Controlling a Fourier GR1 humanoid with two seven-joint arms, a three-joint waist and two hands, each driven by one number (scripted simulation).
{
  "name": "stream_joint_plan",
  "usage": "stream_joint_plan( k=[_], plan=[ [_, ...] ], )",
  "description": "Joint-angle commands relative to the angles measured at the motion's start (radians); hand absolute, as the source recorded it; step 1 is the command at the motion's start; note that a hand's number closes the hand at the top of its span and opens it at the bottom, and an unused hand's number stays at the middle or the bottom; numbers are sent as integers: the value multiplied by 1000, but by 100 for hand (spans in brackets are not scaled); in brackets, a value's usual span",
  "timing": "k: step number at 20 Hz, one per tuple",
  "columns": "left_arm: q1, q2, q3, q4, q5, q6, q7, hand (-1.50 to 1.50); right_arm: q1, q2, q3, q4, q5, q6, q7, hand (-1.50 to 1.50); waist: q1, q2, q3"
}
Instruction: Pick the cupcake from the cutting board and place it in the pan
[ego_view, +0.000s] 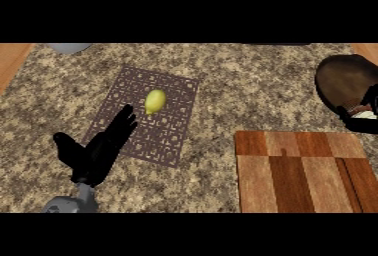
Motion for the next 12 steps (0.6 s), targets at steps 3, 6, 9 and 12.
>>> stream_joint_plan(
  k=[3, 6, 9, 12],
  plan=[
    [-26, -13, -16, 7, -5, -14, 8, 0, -234, -14, -92, 366, 28, -143, -120, 150, 22, 10, 2],
    [-36, -47, -30, 9, -32, 26, -4, 0, -284, -30, -146, 496, -2, -164, -186, 150, 30, 15, 3],
    [-80, -27, -5, 22, -8, 8, 35, 0, -322, -31, -170, 573, -9, -187, -231, 150, 40, 24, 5],
    [-53, -26, -24, 13, -9, -15, 21, 0, -360, -73, -182, 641, -3, -177, -262, 150, 49, 26, 6]
  ],
)
